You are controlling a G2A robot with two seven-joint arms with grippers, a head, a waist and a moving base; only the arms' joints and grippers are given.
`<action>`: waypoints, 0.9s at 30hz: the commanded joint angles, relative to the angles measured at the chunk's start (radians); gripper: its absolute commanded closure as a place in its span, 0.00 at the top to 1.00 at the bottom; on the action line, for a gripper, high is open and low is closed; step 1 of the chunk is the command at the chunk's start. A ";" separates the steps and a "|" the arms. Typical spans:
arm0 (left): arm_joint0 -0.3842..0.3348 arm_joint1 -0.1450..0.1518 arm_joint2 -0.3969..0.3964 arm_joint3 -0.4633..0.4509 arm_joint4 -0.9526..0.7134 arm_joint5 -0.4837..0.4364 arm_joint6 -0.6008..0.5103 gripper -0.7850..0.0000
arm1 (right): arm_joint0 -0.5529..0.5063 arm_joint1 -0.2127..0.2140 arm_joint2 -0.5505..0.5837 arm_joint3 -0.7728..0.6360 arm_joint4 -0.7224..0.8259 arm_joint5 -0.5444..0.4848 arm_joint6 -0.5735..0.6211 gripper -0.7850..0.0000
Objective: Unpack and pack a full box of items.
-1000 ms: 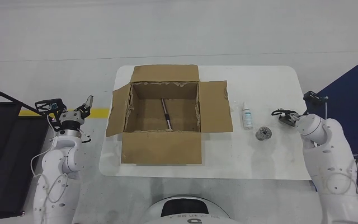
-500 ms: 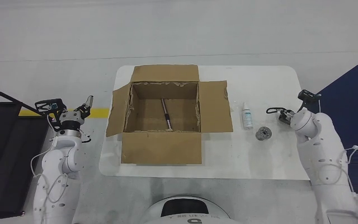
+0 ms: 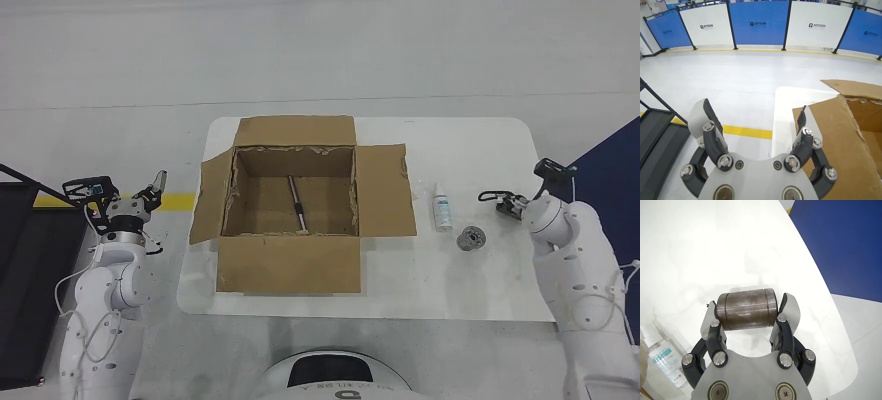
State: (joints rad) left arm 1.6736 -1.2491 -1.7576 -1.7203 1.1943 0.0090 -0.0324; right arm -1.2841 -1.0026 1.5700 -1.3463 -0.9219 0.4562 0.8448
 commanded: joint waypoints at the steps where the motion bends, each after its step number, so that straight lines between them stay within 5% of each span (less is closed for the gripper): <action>1: 0.000 0.000 0.000 0.000 0.000 0.000 0.000 1.00 | -0.015 0.000 0.016 -0.023 0.027 -0.031 -0.007 0.00; 14: 0.000 0.000 0.000 0.000 0.000 0.000 0.000 1.00 | -0.126 0.008 0.142 -0.141 0.330 -0.402 0.029 0.00; 27: 0.000 0.000 0.000 0.000 0.000 0.000 0.000 1.00 | 0.026 0.019 0.201 0.121 0.969 -0.747 0.436 0.00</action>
State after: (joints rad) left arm 1.6736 -1.2491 -1.7576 -1.7203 1.1943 0.0090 -0.0324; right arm -1.2662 -0.9834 1.7711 -1.2397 -0.0238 -0.2819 1.2369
